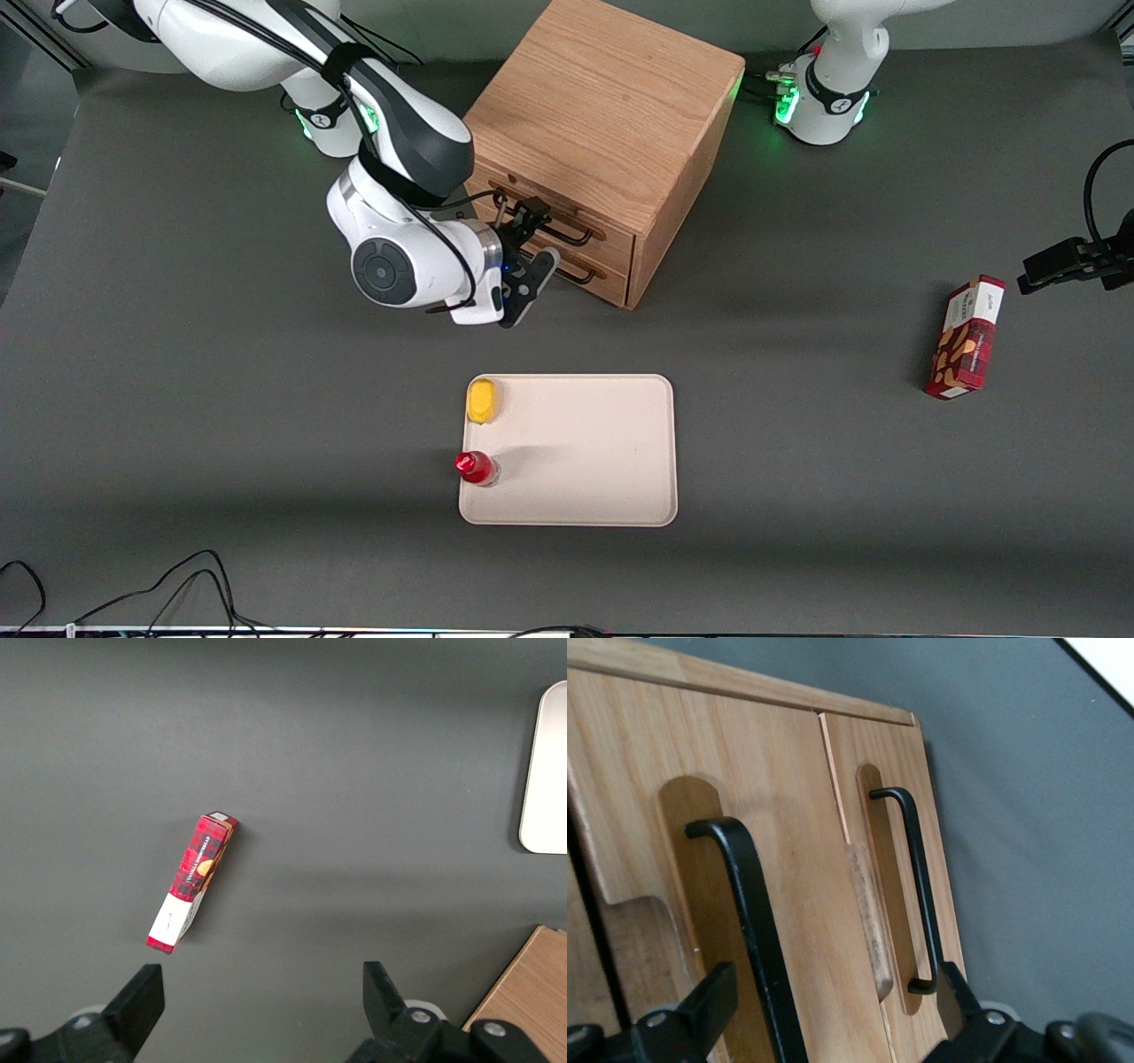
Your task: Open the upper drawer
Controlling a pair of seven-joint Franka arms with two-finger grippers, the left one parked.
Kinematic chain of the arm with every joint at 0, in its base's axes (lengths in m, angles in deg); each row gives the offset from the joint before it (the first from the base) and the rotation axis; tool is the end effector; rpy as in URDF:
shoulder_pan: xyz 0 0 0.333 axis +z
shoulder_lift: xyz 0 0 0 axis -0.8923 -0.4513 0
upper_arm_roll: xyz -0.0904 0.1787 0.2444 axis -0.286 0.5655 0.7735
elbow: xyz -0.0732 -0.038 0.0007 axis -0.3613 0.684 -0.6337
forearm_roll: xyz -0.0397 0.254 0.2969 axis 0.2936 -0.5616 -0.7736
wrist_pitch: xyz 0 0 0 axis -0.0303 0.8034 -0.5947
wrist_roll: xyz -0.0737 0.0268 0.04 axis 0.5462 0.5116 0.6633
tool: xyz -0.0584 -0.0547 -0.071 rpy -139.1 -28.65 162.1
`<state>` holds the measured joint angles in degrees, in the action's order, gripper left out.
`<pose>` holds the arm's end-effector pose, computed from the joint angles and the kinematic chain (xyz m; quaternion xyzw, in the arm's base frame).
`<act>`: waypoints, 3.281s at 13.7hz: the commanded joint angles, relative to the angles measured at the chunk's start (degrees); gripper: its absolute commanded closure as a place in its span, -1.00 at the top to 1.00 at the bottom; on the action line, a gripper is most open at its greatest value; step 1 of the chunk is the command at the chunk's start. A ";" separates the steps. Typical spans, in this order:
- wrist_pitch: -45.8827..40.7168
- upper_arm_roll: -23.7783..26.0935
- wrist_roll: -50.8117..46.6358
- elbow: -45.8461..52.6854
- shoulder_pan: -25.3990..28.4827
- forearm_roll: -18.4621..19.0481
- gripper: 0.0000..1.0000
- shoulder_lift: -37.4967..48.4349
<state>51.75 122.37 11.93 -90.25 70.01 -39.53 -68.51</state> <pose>0.5136 0.4021 0.3770 -0.8726 -0.3744 0.1779 0.2583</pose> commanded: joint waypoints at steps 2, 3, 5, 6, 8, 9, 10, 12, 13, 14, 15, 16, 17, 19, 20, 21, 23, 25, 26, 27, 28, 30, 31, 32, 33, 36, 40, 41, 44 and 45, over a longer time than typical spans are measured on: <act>2.11 0.34 -1.04 -3.21 -0.25 1.81 1.00 2.03; 2.20 0.34 -1.04 -3.21 -0.34 2.52 1.00 1.77; 2.20 0.25 -0.96 -2.69 -0.78 3.66 1.00 1.24; 2.20 0.16 -0.61 -1.99 -1.04 3.93 1.00 0.80; 2.11 -0.63 -0.43 -0.32 -1.39 3.93 1.00 0.18; 2.11 -0.80 -0.34 0.30 -1.39 4.19 1.00 -0.25; 2.11 -1.33 -0.34 1.26 -1.48 5.41 1.00 -0.87; 1.85 -1.77 -0.52 3.63 -1.66 6.30 1.00 -2.45; 1.76 -2.12 -0.52 4.69 -2.01 6.39 1.00 -3.06; 1.76 -3.26 -0.17 5.31 -1.92 6.48 1.00 -3.24; 1.76 -4.22 0.62 6.18 -1.92 6.39 1.00 -3.77; 1.41 -4.84 1.15 7.24 -2.01 6.39 1.00 -4.38; 1.23 -5.63 1.41 7.68 -1.92 6.39 1.00 -4.39; 0.97 -7.04 1.68 9.61 -2.01 6.39 1.00 -5.70; 0.18 -7.13 2.20 11.45 -1.92 6.48 1.00 -6.75; -0.52 -7.83 2.21 13.12 -2.01 6.91 1.00 -7.81; -1.49 -8.36 2.30 15.85 -2.01 7.71 1.00 -9.56; -1.49 -9.85 2.38 18.22 -1.92 7.71 1.00 -11.41; -1.49 -10.21 3.17 19.62 -1.92 7.71 1.00 -12.20; -1.67 -10.30 3.78 20.86 -2.01 7.71 1.00 -12.99; -2.37 -10.56 3.88 22.00 -2.01 7.80 1.00 -13.44; -3.86 -11.88 5.36 24.20 -2.01 7.62 1.00 -13.79; -4.56 -12.23 5.98 24.82 -2.01 7.62 1.00 -13.97; -5.18 -12.32 6.25 25.52 -2.36 7.62 1.00 -13.97; -5.53 -12.93 6.77 26.14 -2.45 7.62 1.00 -13.97; -5.98 -13.81 8.27 27.02 -2.63 7.62 1.00 -14.06; -6.06 -15.13 9.41 30.35 -2.54 7.80 1.00 -16.16; -6.06 -16.00 9.68 31.49 -2.45 7.71 1.00 -16.77; -7.38 -16.71 9.68 33.17 -2.54 7.71 1.00 -16.96; -7.99 -16.71 9.68 33.43 -2.54 7.71 1.00 -16.87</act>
<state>44.62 106.68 20.62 -61.55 67.31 -32.65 -83.50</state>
